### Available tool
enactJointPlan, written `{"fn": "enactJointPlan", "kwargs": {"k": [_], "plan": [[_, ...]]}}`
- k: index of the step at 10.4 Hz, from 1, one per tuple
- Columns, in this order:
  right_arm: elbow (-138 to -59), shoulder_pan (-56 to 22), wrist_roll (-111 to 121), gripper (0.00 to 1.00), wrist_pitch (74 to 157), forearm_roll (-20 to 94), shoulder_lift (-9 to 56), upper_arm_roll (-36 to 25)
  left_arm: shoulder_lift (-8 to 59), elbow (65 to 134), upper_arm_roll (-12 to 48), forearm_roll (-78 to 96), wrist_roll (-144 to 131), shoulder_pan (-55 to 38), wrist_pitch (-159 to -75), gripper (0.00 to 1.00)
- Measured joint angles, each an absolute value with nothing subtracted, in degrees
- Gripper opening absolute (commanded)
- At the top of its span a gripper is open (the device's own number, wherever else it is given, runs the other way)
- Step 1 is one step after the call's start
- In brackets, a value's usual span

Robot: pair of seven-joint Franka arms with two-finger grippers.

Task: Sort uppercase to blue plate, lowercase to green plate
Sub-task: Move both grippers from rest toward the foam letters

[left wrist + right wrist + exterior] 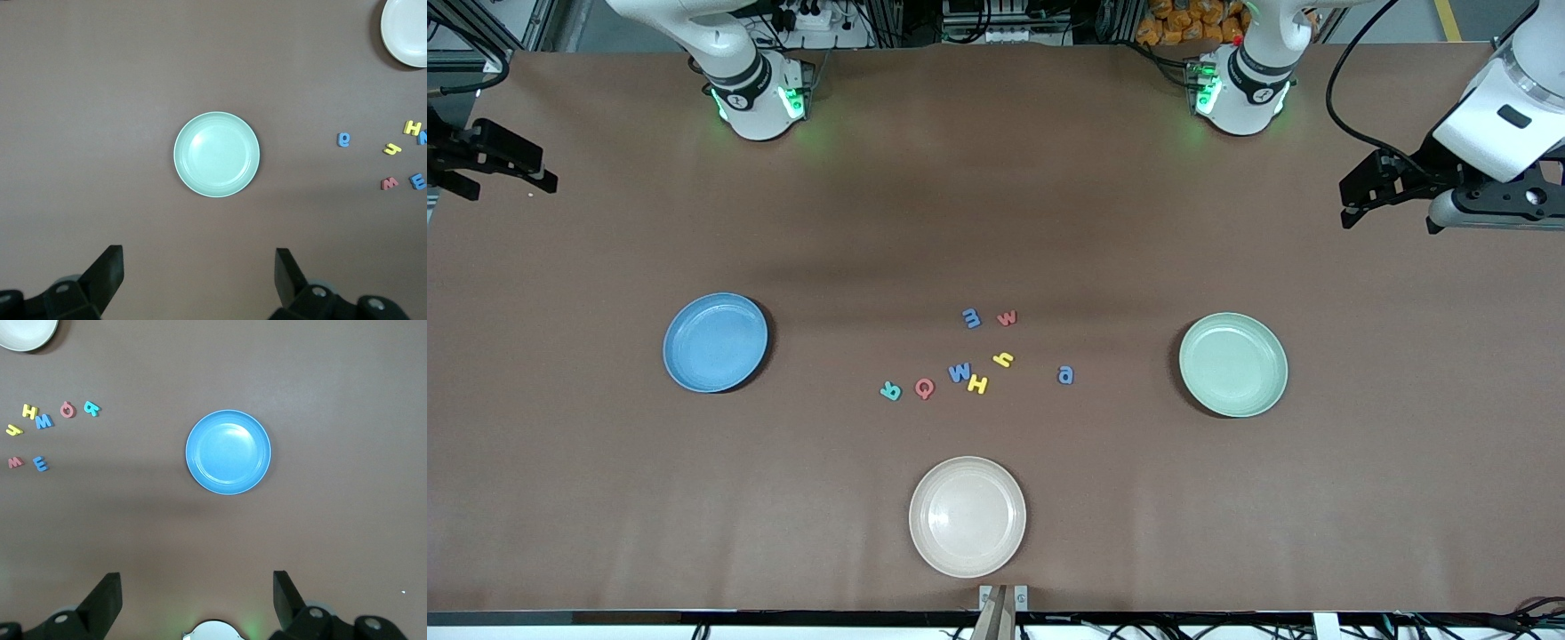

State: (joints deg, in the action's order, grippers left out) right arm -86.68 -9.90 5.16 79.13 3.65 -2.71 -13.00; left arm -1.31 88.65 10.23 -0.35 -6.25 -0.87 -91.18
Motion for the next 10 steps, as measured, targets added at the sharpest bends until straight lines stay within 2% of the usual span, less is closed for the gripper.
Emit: {"fn": "enactJointPlan", "kwargs": {"k": [6,10], "plan": [[-86.7,-9.9,5.2,1.00,80.8,3.5,-2.5,-13.0,-0.6,88.7,10.3,-0.4,-6.2,-1.0,-91.2,1.00],[-87.1,-9.9,4.8,1.00,82.1,3.1,-2.0,-12.4,7.6,88.5,10.5,-0.8,-10.8,-4.6,-95.4,1.00]]}}
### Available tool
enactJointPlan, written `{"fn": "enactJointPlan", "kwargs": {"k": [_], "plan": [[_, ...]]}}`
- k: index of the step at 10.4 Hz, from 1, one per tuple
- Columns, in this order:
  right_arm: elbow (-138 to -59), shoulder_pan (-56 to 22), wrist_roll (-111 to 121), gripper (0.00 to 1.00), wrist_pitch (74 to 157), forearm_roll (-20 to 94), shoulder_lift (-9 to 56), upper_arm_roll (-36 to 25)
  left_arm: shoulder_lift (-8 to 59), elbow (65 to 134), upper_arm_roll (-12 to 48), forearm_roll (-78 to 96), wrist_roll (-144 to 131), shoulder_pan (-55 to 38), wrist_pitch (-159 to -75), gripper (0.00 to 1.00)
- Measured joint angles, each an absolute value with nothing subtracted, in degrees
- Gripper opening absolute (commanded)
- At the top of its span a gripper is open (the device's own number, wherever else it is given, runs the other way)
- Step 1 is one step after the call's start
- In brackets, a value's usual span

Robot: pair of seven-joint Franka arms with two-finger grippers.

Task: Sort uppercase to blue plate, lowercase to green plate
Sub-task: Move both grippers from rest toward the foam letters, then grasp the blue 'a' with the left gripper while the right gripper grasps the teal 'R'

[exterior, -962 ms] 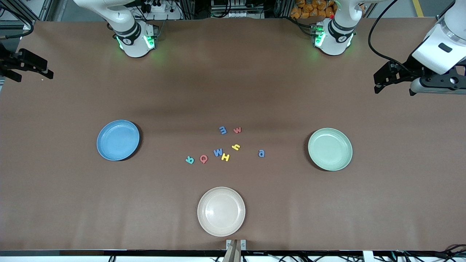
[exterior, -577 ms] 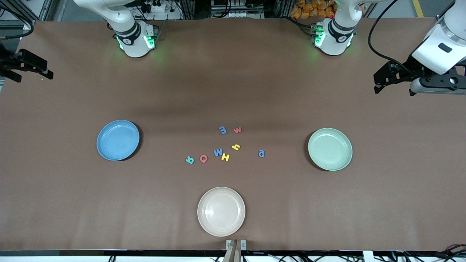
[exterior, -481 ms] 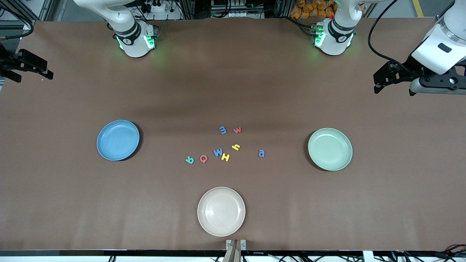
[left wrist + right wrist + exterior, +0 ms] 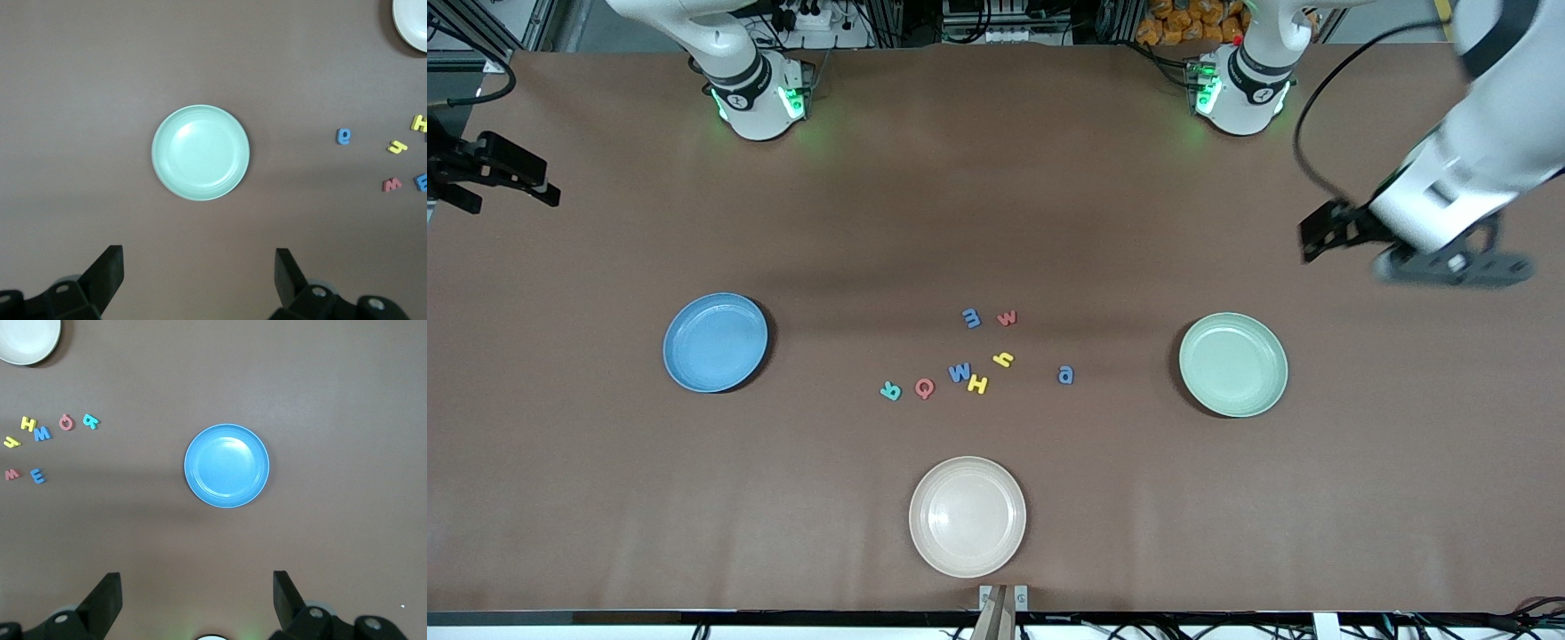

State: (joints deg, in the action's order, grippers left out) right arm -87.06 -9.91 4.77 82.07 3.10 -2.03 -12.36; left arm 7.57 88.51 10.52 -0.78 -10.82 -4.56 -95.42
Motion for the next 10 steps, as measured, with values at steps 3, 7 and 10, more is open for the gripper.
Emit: {"fn": "enactJointPlan", "kwargs": {"k": [3,7,10], "plan": [[-87.5,-10.0,4.4,1.00,82.7,1.2,-1.6,-11.1,17.0,88.4,10.7,-1.0,-12.8,-7.8,-105.0,1.00],[-88.4,-10.9,3.0,1.00,84.0,1.0,0.8,-9.8,27.6,88.2,10.7,-1.1,-20.4,-12.1,-115.7,1.00],[-93.2,-12.3,-5.3,1.00,91.6,2.3,2.9,-6.1,29.8,87.6,10.6,-1.1,-20.6,-12.4,-119.5,1.00]]}}
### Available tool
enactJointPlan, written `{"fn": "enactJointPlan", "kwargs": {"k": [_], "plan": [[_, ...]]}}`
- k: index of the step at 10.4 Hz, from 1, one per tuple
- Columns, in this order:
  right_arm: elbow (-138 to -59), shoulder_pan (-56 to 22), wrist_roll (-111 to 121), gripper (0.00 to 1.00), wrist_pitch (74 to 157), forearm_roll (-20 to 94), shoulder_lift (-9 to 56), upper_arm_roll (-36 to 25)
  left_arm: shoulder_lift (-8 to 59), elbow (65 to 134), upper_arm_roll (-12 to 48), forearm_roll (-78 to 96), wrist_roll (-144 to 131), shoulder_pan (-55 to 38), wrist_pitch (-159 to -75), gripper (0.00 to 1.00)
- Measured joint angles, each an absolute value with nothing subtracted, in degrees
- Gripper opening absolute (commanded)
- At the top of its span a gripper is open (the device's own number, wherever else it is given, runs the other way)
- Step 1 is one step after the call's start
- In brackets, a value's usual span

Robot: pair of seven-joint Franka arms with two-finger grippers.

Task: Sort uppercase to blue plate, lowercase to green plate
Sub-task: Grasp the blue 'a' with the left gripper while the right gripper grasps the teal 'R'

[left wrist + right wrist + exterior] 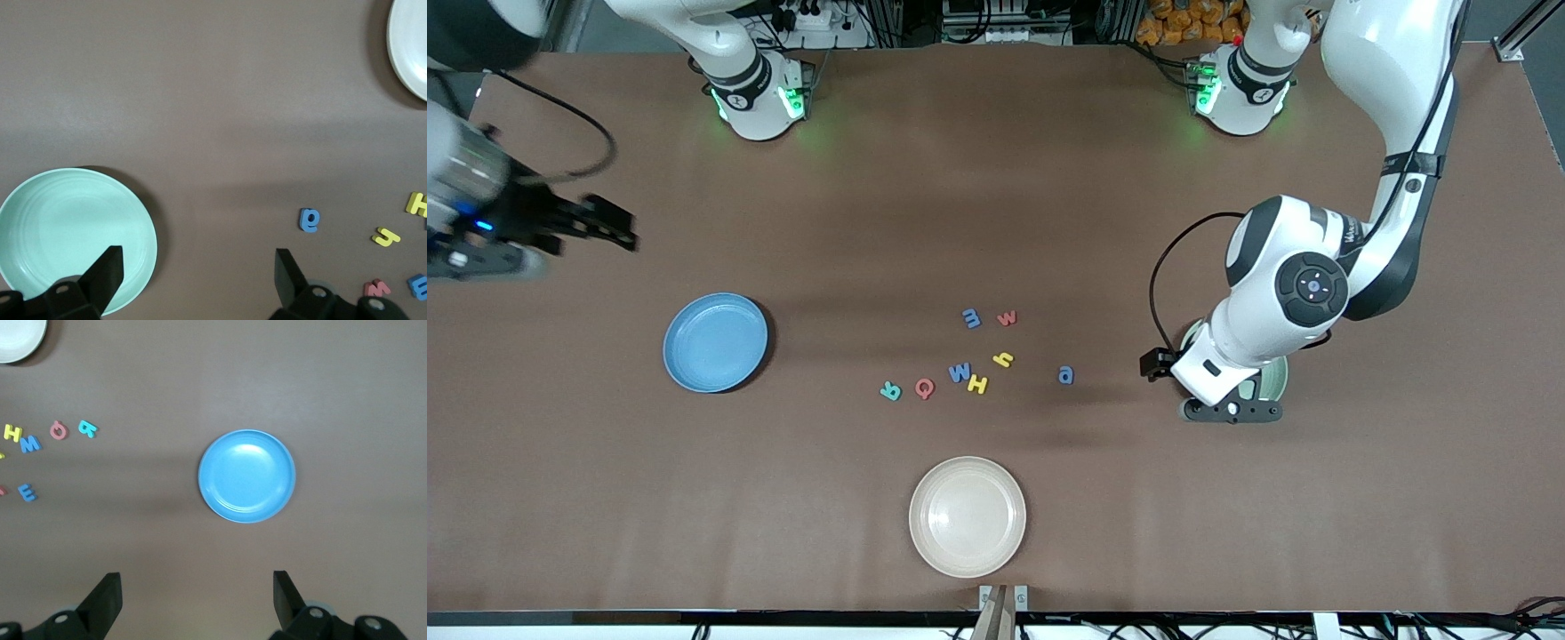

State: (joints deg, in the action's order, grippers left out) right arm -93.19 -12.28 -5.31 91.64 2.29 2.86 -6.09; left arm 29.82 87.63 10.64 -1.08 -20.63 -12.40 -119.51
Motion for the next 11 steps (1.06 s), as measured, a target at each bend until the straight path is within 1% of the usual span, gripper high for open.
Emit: {"fn": "enactJointPlan", "kwargs": {"k": [3,7,9,11], "plan": [[-96.8,-12.9,-10.1,1.00,99.4,7.1,6.6,-4.4,35.1,87.6,10.7,-1.3,-17.1,-15.1,-126.9,1.00],[-101.3,-14.1,-24.1,1.00,114.1,7.7,12.9,3.2,39.1,87.3,10.7,-4.8,-15.3,-20.1,-130.6,1.00],[-101.5,-14.5,-32.8,1.00,118.2,7.7,16.4,4.8,41.0,87.3,10.3,-5.0,-15.3,-22.5,-133.0,1.00],[-101.5,-14.9,-40.2,1.00,121.8,7.7,19.3,5.1,43.3,87.2,8.5,-5.0,-16.4,-25.4,-135.8,1.00]]}}
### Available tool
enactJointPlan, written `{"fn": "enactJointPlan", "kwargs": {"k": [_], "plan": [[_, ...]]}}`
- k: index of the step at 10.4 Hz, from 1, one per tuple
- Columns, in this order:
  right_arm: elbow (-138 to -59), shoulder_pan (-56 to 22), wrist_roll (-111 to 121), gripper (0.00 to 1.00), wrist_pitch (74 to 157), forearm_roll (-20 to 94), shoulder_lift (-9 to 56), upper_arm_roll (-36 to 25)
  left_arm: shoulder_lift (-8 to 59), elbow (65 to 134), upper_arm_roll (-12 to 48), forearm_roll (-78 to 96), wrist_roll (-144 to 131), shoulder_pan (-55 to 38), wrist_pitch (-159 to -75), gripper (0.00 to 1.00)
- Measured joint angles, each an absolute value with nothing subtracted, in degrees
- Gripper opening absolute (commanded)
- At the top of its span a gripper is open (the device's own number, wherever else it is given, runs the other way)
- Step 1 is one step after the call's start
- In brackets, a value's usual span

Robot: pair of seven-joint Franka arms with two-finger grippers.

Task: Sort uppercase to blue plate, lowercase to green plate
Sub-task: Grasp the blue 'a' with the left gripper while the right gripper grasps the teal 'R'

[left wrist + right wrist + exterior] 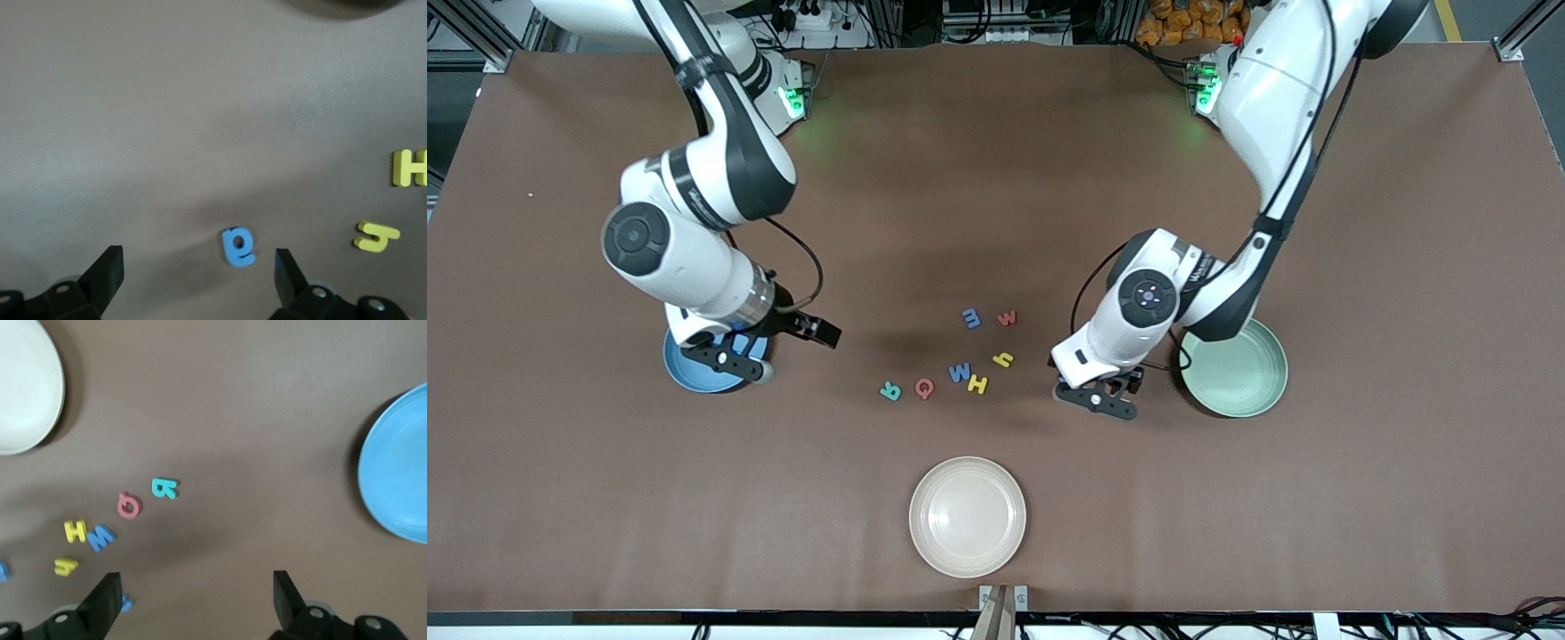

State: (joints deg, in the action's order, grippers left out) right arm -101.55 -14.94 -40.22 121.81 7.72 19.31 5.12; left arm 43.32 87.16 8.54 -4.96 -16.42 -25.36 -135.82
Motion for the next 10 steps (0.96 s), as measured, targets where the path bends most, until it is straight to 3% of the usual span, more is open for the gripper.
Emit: {"fn": "enactJointPlan", "kwargs": {"k": [3,10], "plan": [[-101.6,-17.0,-48.4,1.00,127.7,7.7,23.4,5.3,47.5,85.5,4.4,-5.0,-19.1,-30.6,-139.1,1.00],[-100.6,-18.7,-57.6,1.00,135.1,7.3,30.7,5.4,49.4,83.9,3.7,-5.0,-24.7,-31.8,-140.1,1.00]]}}
